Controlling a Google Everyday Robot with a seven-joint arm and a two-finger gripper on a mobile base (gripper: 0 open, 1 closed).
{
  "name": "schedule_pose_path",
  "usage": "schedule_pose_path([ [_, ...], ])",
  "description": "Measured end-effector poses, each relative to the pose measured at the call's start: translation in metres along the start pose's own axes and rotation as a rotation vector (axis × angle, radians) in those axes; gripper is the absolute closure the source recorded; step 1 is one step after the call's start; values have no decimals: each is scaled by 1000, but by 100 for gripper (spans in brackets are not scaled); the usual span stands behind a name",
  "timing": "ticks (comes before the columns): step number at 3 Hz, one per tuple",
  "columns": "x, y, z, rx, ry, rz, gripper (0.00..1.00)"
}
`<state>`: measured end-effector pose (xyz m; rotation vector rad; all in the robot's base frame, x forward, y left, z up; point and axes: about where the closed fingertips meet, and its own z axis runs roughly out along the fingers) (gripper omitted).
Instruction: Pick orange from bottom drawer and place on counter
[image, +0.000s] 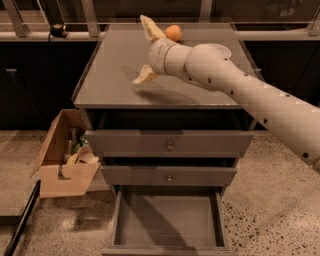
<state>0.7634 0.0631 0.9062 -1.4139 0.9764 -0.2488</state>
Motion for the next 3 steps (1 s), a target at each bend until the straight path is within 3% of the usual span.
schedule_pose_path([
  [2,-11,-16,-39,59,22,-49,0],
  [3,-11,-16,-39,59,22,-49,0],
])
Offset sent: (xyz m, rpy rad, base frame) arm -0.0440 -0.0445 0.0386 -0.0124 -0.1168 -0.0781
